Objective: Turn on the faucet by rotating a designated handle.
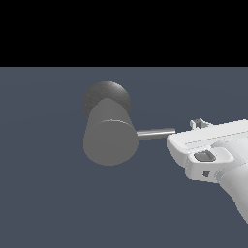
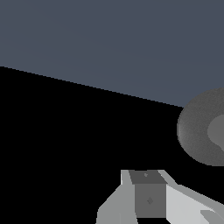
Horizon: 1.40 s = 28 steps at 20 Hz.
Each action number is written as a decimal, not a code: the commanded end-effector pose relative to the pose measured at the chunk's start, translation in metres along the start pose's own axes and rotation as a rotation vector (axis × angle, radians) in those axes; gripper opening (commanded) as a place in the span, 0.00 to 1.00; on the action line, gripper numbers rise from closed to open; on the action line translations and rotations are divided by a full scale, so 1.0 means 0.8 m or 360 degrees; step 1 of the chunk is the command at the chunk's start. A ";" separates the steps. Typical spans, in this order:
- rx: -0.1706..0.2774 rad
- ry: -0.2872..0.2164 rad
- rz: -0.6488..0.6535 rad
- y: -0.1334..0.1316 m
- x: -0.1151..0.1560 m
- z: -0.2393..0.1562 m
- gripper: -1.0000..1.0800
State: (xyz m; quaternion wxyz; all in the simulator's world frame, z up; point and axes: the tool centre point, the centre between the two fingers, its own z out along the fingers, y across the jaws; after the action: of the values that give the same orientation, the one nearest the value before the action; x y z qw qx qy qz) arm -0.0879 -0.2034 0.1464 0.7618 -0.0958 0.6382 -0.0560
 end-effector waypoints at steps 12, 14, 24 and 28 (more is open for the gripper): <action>-0.0137 0.0235 0.0319 0.109 0.061 -0.019 0.00; -0.0147 0.0245 0.0334 0.115 0.061 -0.019 0.00; -0.0153 0.0251 0.0343 0.116 0.051 -0.017 0.00; -0.0153 0.0251 0.0343 0.110 0.033 -0.014 0.00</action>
State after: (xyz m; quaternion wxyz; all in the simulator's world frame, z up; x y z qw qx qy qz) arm -0.0976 -0.1233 0.0942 0.7055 -0.0584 0.7046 0.0493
